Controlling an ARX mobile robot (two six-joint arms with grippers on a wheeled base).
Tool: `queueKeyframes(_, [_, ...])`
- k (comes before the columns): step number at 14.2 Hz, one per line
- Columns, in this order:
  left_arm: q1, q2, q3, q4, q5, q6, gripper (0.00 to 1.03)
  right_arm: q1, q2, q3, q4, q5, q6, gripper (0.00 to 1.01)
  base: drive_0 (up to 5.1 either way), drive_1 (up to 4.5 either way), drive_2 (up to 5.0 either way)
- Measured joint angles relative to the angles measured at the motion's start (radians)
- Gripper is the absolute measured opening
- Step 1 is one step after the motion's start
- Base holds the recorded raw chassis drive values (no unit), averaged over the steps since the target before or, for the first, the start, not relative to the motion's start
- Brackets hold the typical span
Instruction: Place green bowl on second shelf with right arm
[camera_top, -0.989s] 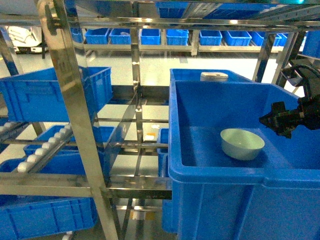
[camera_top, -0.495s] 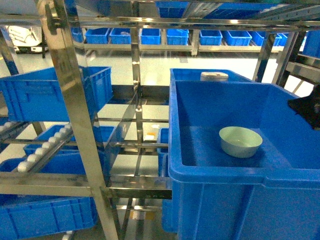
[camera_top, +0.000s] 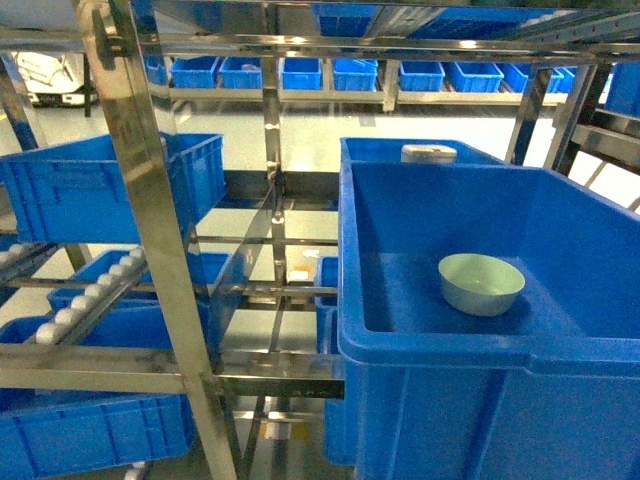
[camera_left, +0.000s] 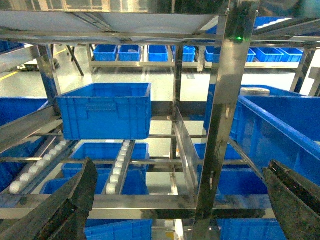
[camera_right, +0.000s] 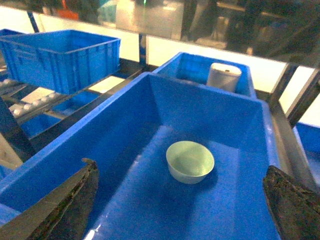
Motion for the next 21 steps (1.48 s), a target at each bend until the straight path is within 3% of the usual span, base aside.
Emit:
queueKeyframes(2, [0.000, 0.000, 0.000, 0.000, 0.000, 0.000, 0.98, -0.008, -0.197, -0.047, -0.085, 0.024, 0.019, 0.98, 0.0, 0.00, 0.0])
queueKeyframes(4, [0.000, 0.000, 0.000, 0.000, 0.000, 0.000, 0.98, -0.009, -0.223, -0.052, -0.082, 0.027, 0.026, 0.98, 0.0, 0.00, 0.0])
queueKeyframes(5, [0.000, 0.000, 0.000, 0.000, 0.000, 0.000, 0.98, -0.003, -0.211, -0.067, -0.035, 0.061, 0.040, 0.96, 0.0, 0.00, 0.0])
queueKeyframes(6, [0.000, 0.000, 0.000, 0.000, 0.000, 0.000, 0.98, 0.031, -0.230, -0.134, 0.128, 0.222, 0.079, 0.84, 0.0, 0.00, 0.0])
queueKeyframes(8, [0.000, 0.000, 0.000, 0.000, 0.000, 0.000, 0.98, 0.094, -0.319, -0.269, 0.209, 0.406, 0.117, 0.56, 0.0, 0.00, 0.0])
queueKeyframes(12, [0.000, 0.000, 0.000, 0.000, 0.001, 0.000, 0.98, 0.108, -0.455, -0.402, 0.204, 0.410, 0.124, 0.03, 0.0, 0.00, 0.0])
queueKeyframes(21, [0.000, 0.000, 0.000, 0.000, 0.000, 0.000, 0.98, 0.104, -0.769, -0.535, 0.024, 0.410, 0.128, 0.02, 0.0, 0.00, 0.0])
